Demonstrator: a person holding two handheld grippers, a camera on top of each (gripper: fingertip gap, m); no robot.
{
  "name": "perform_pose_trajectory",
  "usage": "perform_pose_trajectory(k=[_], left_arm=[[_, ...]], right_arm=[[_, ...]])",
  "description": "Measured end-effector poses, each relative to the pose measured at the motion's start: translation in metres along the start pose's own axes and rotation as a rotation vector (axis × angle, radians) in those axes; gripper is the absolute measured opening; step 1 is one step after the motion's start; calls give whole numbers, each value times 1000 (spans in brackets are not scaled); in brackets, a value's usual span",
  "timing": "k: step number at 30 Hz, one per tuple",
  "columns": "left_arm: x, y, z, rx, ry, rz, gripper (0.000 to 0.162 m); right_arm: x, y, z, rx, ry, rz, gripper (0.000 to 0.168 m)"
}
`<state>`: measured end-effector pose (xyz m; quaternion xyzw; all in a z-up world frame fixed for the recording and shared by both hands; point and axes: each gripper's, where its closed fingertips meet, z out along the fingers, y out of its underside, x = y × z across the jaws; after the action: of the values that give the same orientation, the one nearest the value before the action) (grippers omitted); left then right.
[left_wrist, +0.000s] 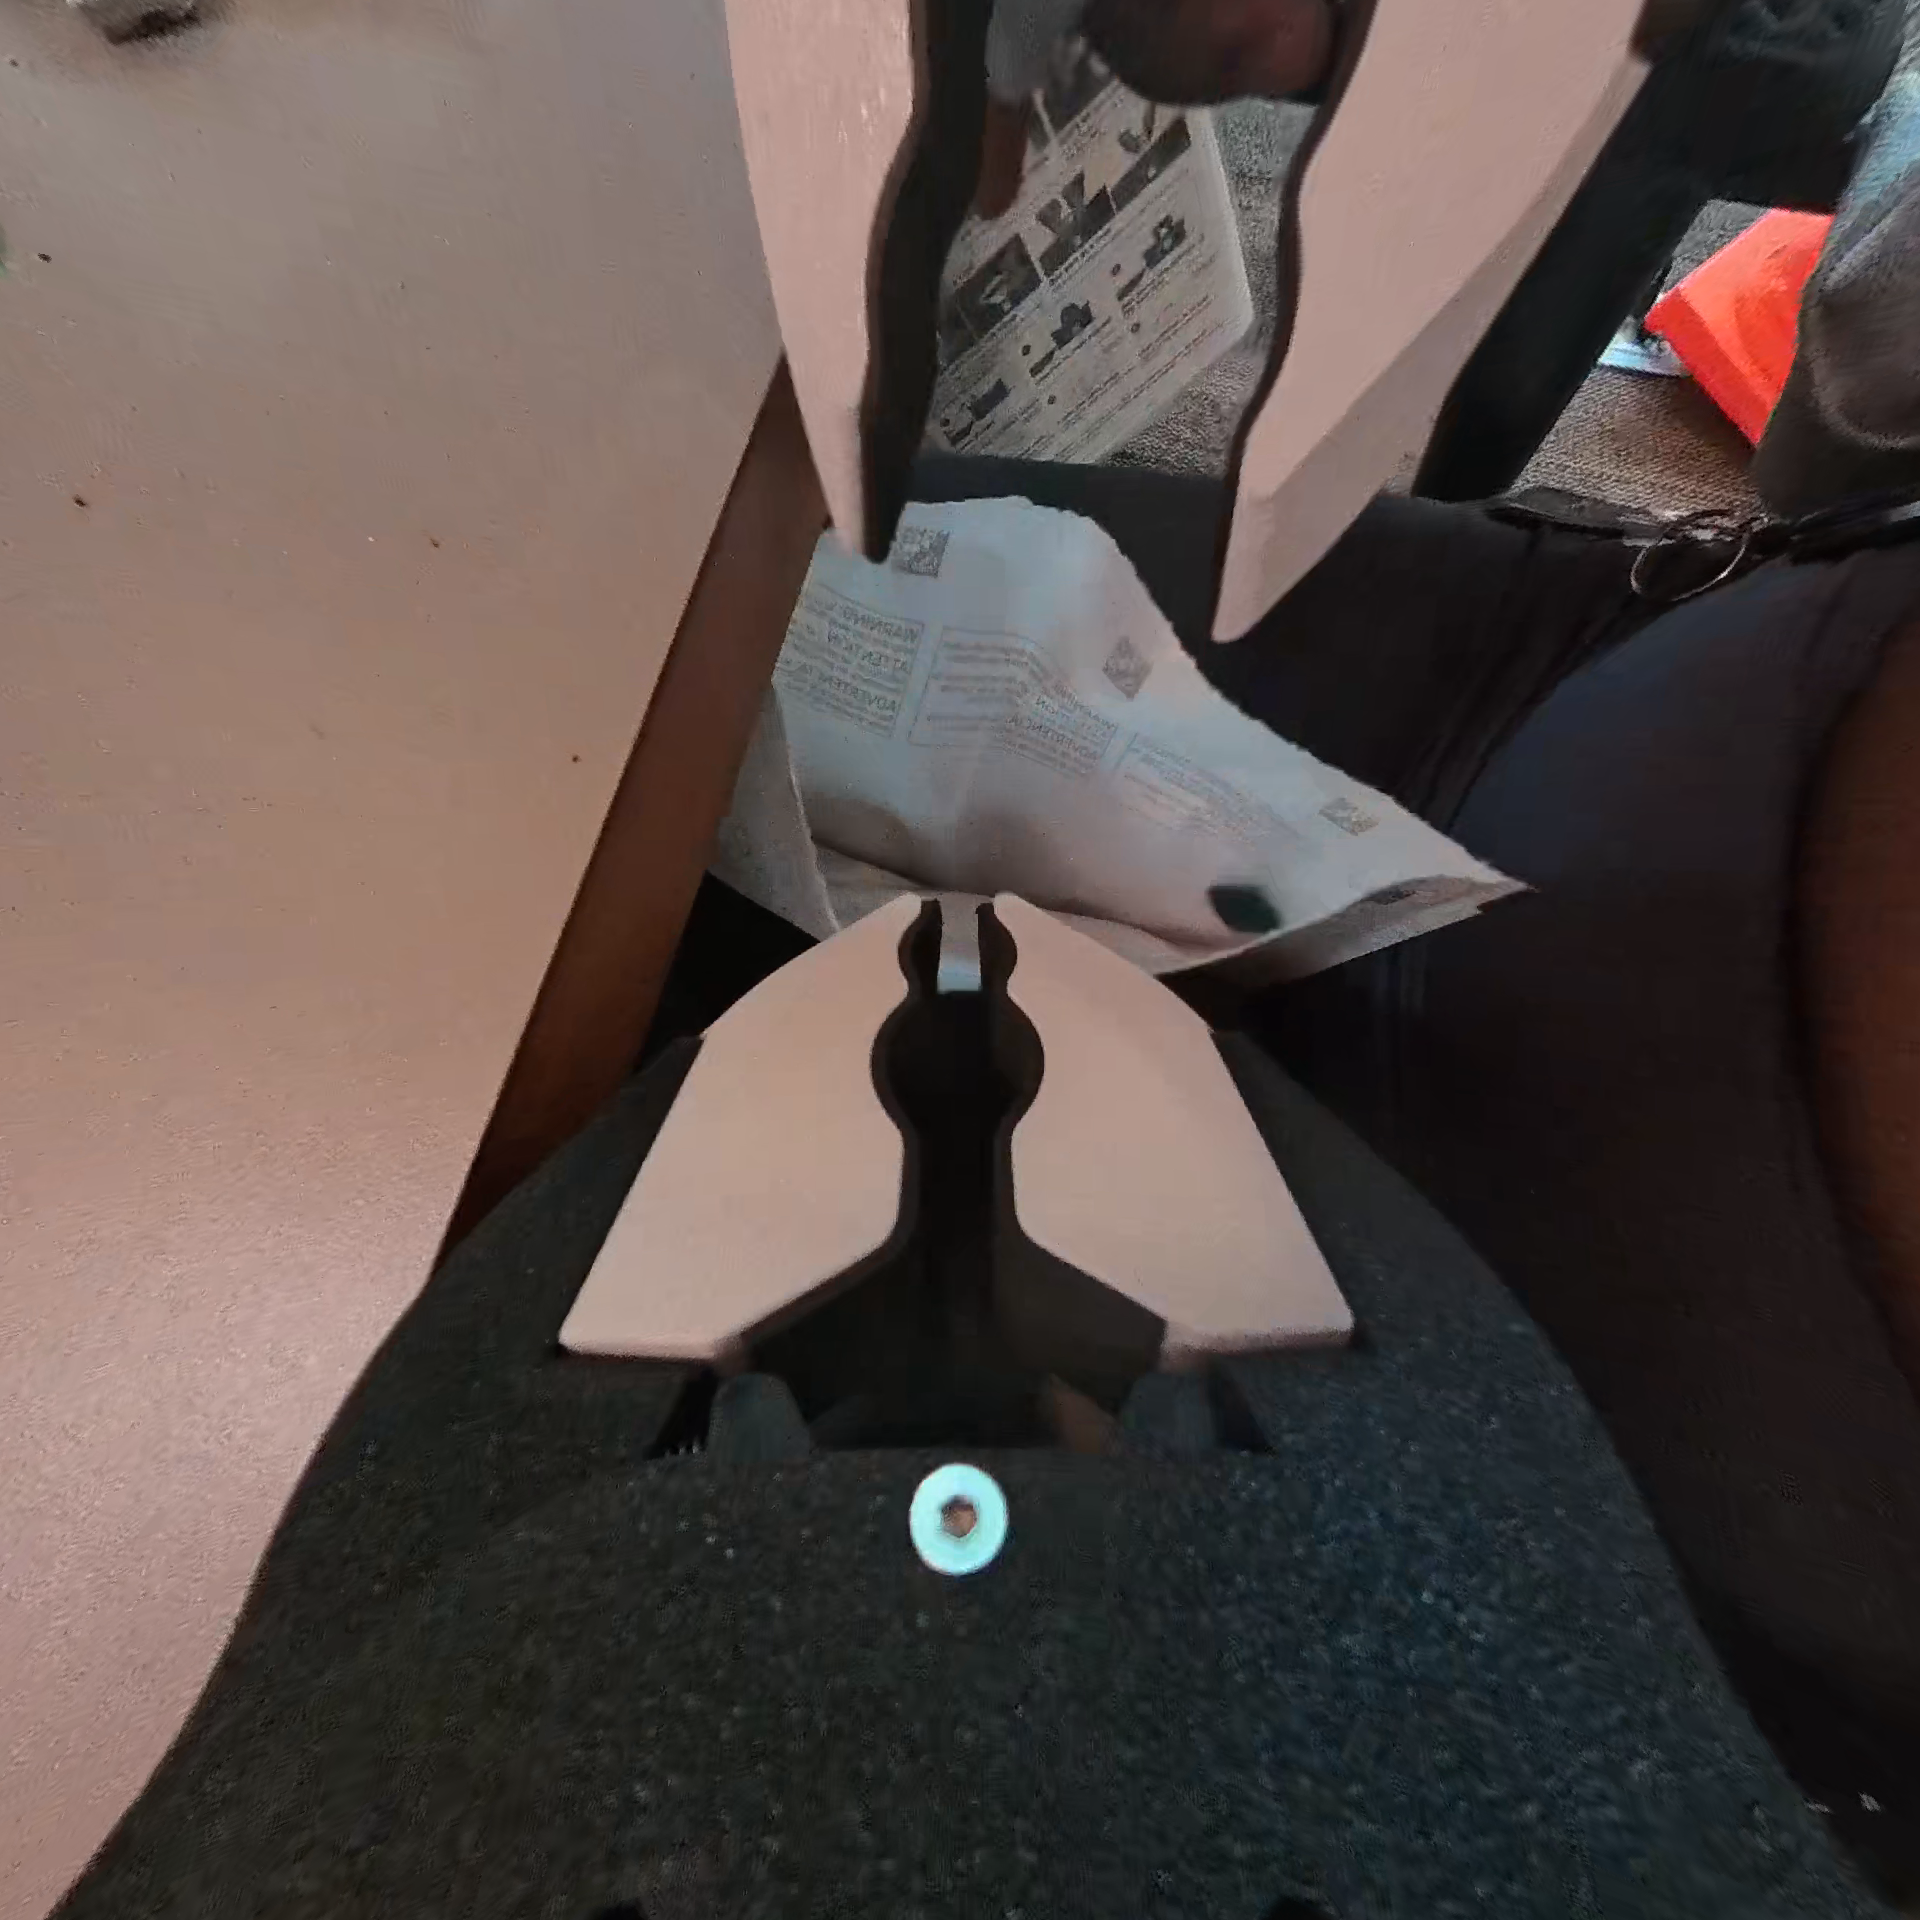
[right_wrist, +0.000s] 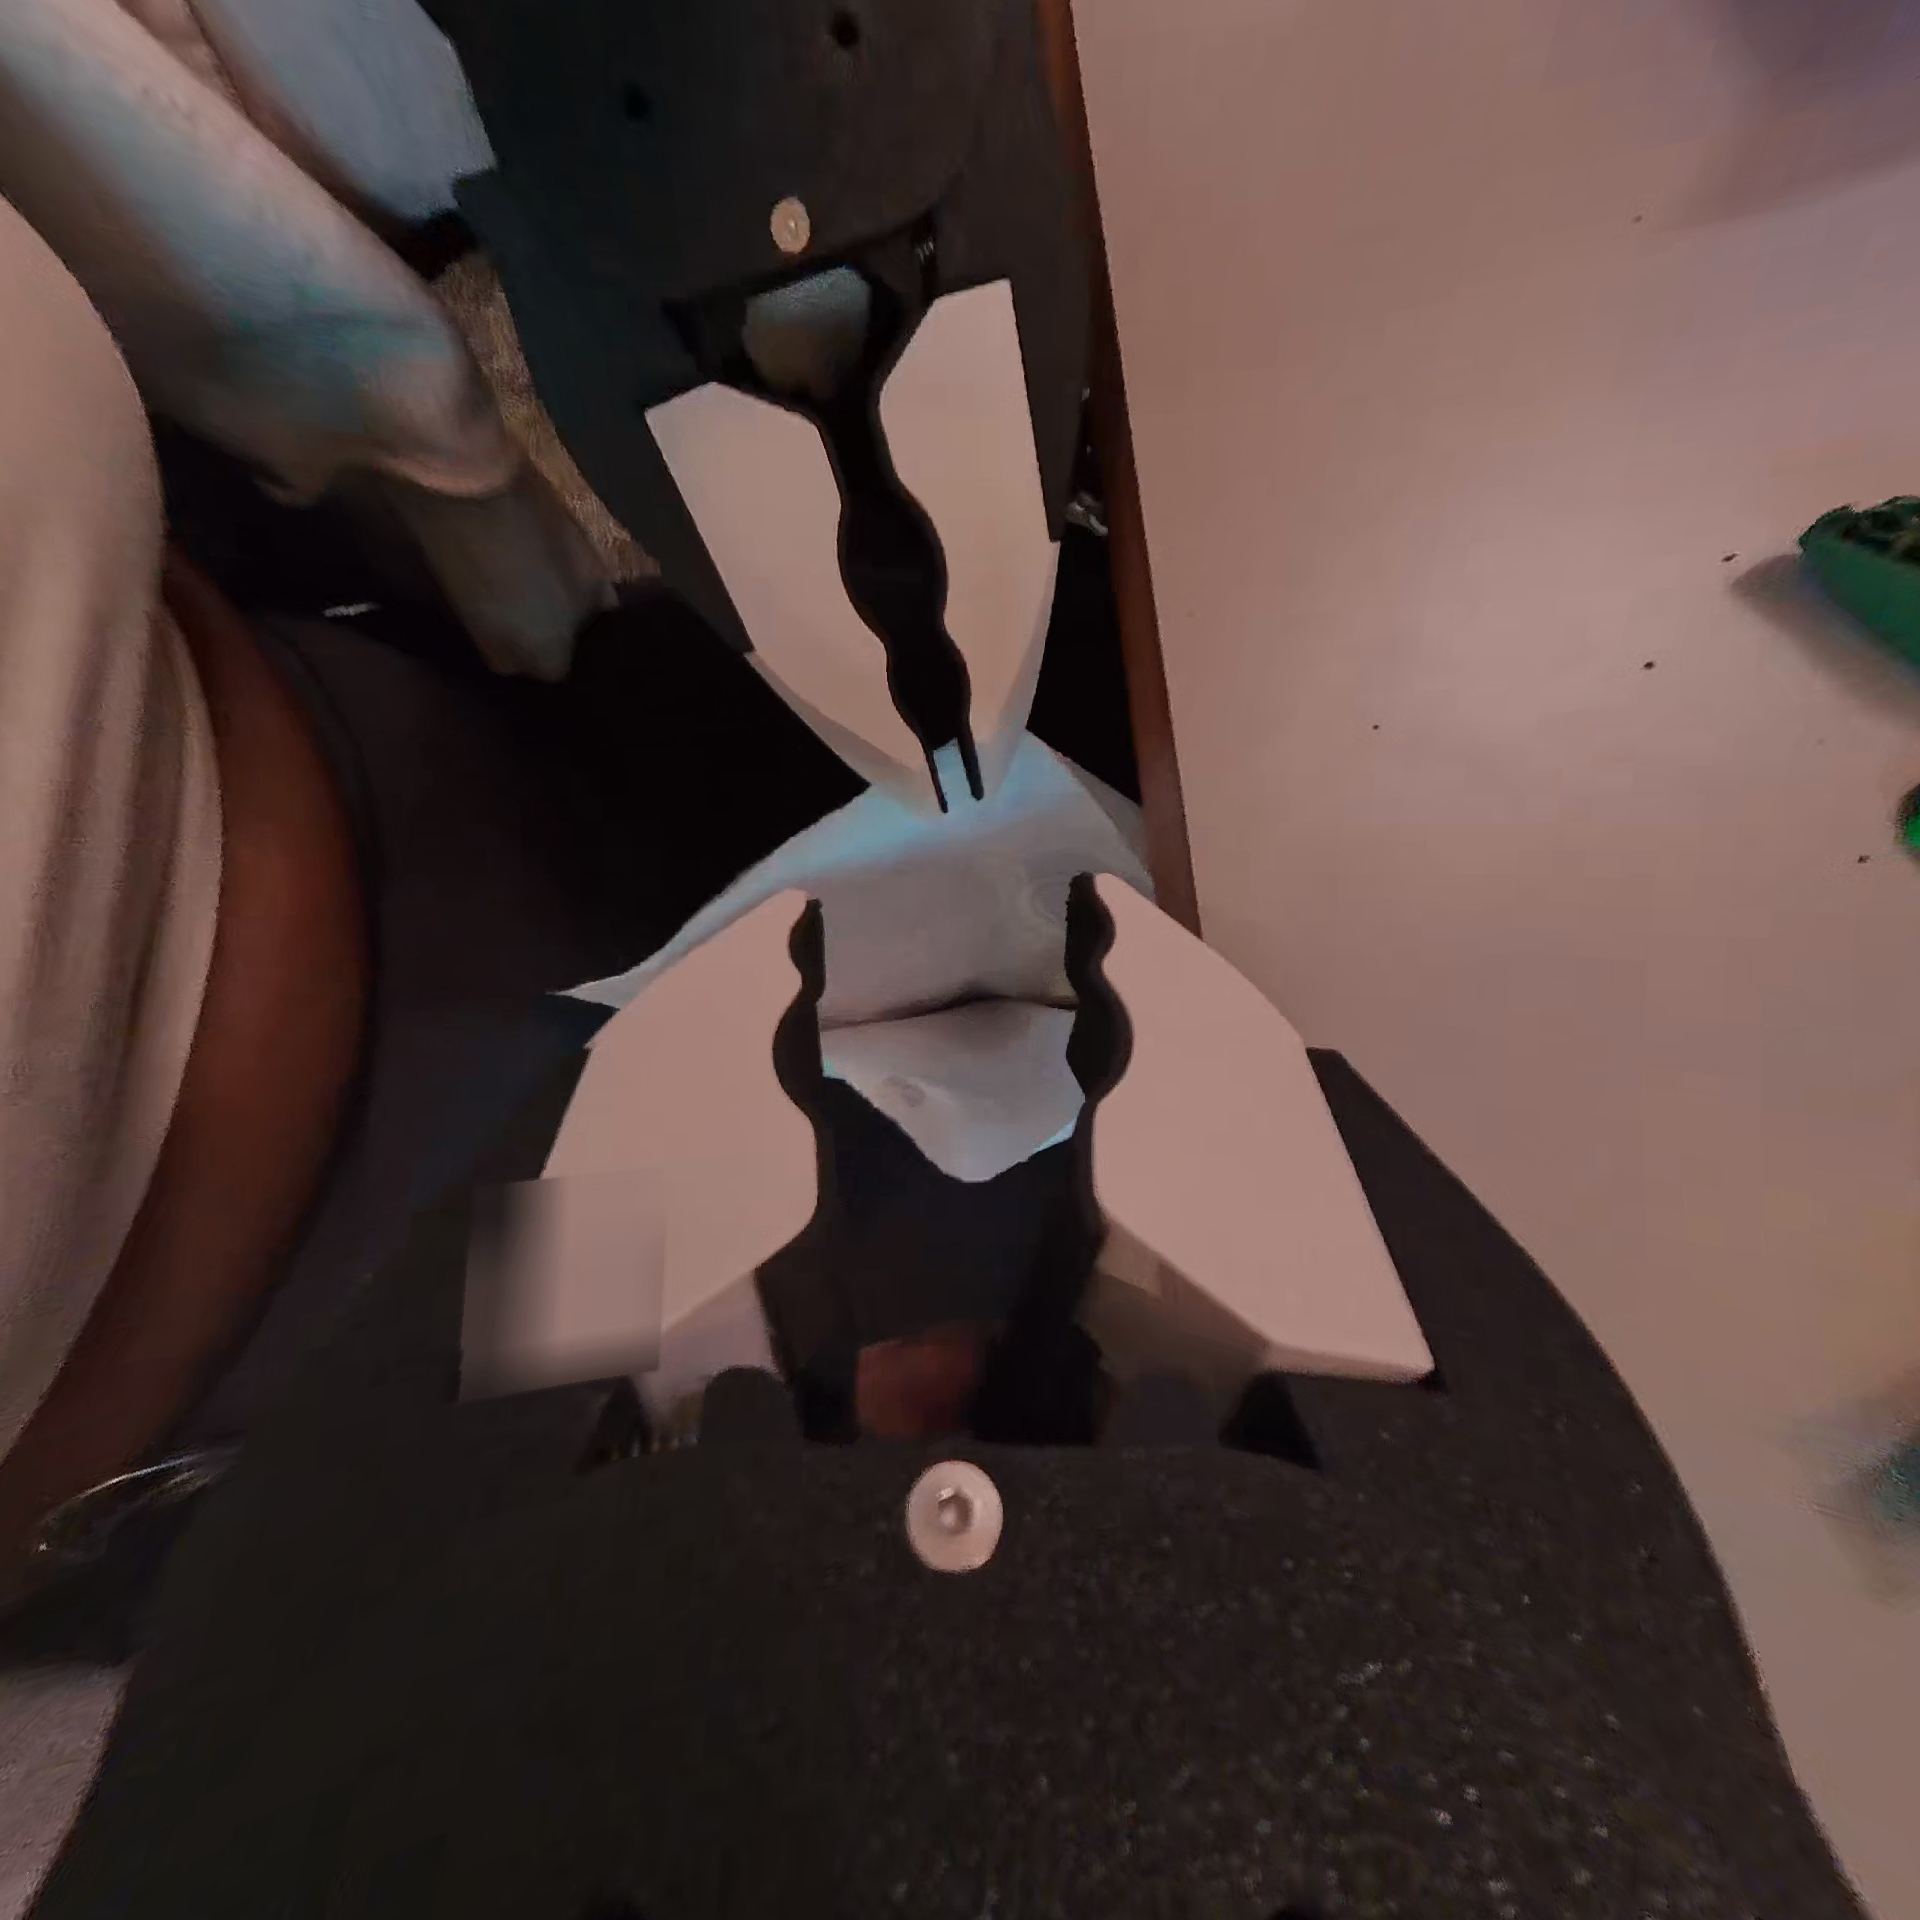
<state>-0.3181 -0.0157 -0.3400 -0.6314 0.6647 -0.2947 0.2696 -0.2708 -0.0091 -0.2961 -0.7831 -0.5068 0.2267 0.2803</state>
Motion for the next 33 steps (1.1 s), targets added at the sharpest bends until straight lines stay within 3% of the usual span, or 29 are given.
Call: perform_pose_trajectory(k=[6,10,17,19,26,29,31,33], left_arm=[[1,2,3,-5,12,0,7],[2,2,3,-7,12,1,7],[4,6,5,-26,23,15,8],[5,7,6,-30,26,17,8],[2,6,2,-17,17,7,8],[1,6,3,-17,16,6,8],[2,6,3,-21,18,8,8],[2,7,4,-30,16,16,8]], right_arm=[[57,-30,-39,106,236,2,30],[129,-23,-49,-53,450,44,31],[157,-18,-21,-136,331,190,32],[153,-19,-17,-136,297,196,14],[125,-18,-20,-81,237,173,3],[118,-15,-23,-71,289,139,6],[126,-27,-30,-4,332,158,26],[136,-29,-28,-10,328,200,32]])
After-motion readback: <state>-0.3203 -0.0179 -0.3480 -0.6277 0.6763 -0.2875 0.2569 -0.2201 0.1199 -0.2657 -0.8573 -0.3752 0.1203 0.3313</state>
